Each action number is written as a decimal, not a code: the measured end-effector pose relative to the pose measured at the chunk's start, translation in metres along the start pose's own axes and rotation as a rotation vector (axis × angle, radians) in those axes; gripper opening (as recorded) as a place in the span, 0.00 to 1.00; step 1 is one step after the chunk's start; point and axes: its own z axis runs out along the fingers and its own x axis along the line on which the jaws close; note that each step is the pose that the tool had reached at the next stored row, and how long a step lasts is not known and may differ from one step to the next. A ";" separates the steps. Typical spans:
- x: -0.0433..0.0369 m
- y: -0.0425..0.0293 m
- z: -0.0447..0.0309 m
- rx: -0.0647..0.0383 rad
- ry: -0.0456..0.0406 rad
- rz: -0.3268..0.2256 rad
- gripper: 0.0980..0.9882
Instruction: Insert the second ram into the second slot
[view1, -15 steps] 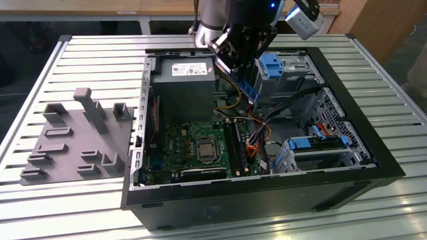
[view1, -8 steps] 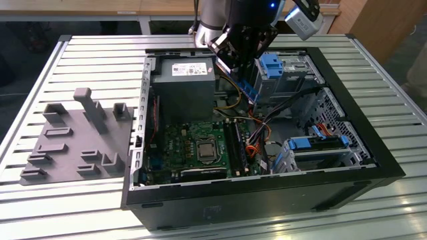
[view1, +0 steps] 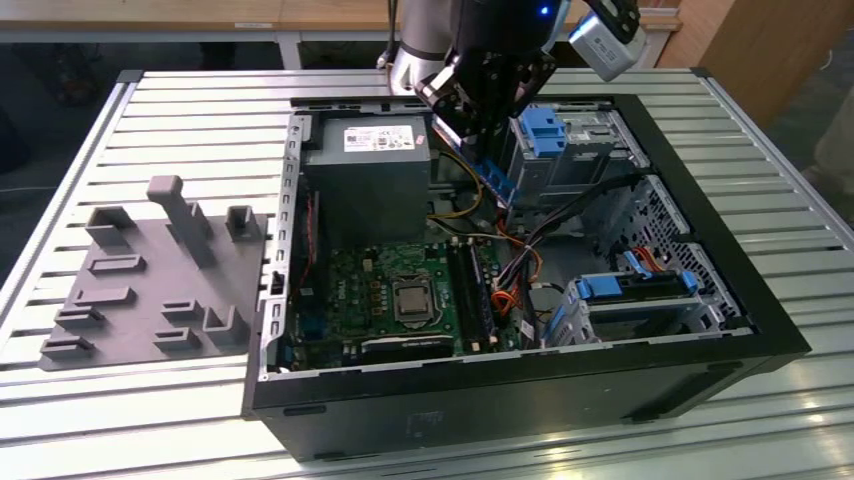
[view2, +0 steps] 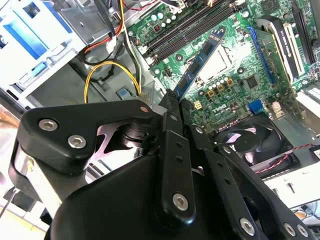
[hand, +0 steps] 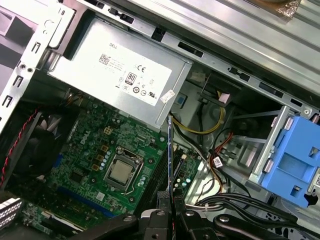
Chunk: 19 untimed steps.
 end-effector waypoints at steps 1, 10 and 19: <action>0.0000 0.0000 0.0000 0.000 0.0000 0.001 0.04; 0.0000 0.0000 0.0000 0.000 -0.0004 0.012 0.04; 0.0000 0.0000 0.0000 0.000 -0.0007 0.021 0.04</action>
